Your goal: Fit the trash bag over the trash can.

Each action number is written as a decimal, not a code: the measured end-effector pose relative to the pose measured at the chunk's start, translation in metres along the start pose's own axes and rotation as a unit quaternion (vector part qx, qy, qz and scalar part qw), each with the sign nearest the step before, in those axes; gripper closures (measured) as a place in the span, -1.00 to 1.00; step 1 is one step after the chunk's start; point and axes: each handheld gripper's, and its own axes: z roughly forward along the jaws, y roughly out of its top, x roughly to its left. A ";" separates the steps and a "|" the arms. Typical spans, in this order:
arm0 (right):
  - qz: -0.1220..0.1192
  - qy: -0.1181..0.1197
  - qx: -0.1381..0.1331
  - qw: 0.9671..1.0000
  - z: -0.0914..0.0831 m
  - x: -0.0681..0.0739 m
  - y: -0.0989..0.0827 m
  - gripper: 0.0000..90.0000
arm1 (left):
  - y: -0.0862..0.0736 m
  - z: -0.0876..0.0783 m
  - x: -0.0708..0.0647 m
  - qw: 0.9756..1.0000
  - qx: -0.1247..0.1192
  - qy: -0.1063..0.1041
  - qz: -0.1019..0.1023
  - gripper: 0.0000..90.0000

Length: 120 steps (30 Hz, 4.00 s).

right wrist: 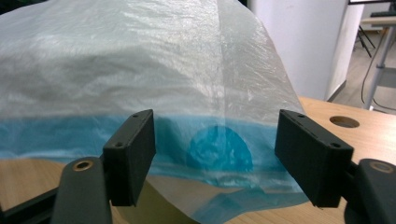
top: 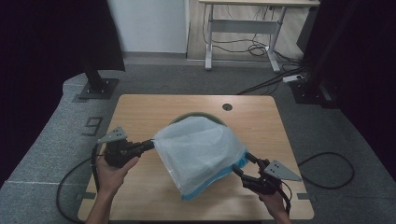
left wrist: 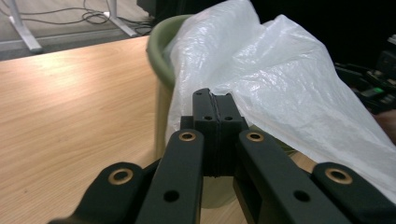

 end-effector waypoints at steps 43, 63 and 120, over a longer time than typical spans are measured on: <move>-0.021 -0.132 -0.013 0.991 -0.008 -0.009 0.028 0.96 | 0.012 -0.034 -0.016 0.997 -0.028 -0.045 0.048 -0.14; -0.047 -0.113 -0.016 0.992 -0.001 0.010 0.043 0.96 | 0.045 0.036 -0.077 0.992 0.033 -0.075 0.095 -0.11; -0.075 -0.068 -0.034 0.994 0.002 0.040 0.052 0.96 | 0.034 0.105 -0.125 0.984 0.064 -0.117 0.118 -0.33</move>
